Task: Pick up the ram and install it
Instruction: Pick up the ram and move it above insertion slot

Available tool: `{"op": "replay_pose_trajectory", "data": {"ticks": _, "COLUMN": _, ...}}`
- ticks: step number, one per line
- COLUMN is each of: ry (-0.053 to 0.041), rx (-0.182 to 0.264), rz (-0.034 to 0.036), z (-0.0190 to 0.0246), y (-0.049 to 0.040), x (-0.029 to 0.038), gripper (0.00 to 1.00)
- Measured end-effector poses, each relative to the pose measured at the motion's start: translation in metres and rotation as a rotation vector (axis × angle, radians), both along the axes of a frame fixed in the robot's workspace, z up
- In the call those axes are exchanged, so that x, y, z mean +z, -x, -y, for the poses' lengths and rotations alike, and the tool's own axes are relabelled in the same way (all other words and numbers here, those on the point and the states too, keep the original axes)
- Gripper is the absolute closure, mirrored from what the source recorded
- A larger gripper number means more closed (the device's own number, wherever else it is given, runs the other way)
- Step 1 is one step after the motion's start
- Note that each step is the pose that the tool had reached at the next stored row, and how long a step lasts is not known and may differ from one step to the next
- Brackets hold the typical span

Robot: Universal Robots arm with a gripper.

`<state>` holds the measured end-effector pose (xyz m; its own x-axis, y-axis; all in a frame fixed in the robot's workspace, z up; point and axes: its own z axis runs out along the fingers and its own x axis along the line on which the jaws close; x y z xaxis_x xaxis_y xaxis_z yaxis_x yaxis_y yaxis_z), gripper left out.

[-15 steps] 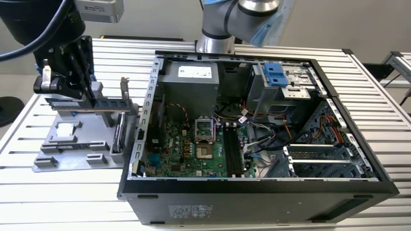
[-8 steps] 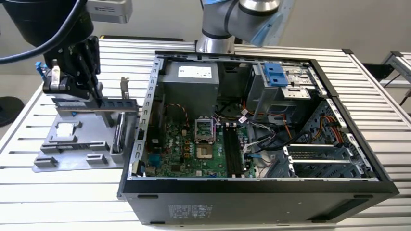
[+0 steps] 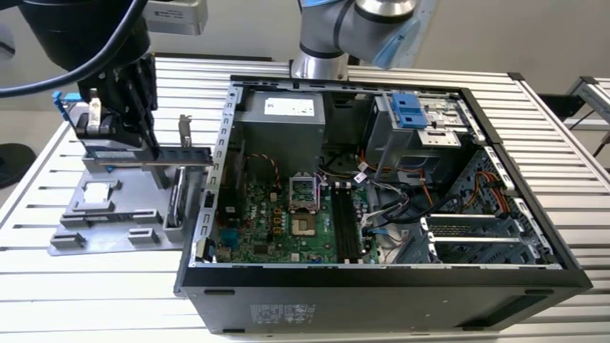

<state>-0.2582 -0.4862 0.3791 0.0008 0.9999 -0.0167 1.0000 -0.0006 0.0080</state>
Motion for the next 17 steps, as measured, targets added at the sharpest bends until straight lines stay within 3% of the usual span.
{"op": "replay_pose_trajectory", "data": {"ticks": 17, "ry": 0.0, "rx": 0.0, "rz": 0.0, "z": 0.0, "y": -0.0203, "x": 0.0, "gripper": 1.0}}
